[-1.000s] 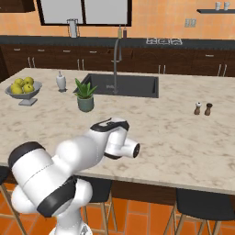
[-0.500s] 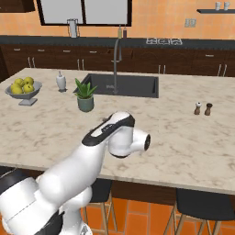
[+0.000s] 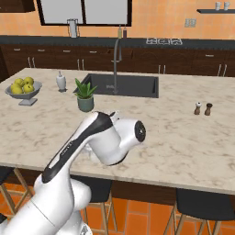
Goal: Take a straw from the drawer in front and place it inside the glass cup on the dining counter.
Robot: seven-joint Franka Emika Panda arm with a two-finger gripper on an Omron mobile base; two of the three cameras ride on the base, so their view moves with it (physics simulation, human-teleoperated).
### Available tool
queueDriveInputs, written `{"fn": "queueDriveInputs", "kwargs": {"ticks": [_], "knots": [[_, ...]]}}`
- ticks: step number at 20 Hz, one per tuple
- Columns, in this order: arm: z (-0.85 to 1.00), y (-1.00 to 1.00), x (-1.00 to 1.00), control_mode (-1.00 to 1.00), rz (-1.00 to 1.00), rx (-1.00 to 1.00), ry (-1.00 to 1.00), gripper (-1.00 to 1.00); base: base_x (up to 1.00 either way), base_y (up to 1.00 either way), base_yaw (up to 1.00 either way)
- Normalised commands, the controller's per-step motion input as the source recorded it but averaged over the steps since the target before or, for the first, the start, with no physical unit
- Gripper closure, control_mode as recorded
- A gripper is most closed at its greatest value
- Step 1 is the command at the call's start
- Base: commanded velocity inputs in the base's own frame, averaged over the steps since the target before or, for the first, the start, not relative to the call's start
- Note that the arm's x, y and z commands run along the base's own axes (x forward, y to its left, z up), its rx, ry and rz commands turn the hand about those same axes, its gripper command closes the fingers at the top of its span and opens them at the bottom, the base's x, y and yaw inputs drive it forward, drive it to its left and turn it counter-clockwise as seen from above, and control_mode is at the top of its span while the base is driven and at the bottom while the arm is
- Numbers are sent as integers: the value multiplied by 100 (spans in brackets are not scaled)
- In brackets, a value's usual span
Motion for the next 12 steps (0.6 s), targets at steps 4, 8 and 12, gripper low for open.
{"fn": "queueDriveInputs", "kwargs": {"ticks": [4,8,12], "knots": [[-1,35,-66,-100,0,-36,14,-100,0,0,0],[-16,45,-39,-100,0,-33,22,-100,0,0,0],[-25,46,-36,-100,0,-32,27,-100,0,0,0]]}}
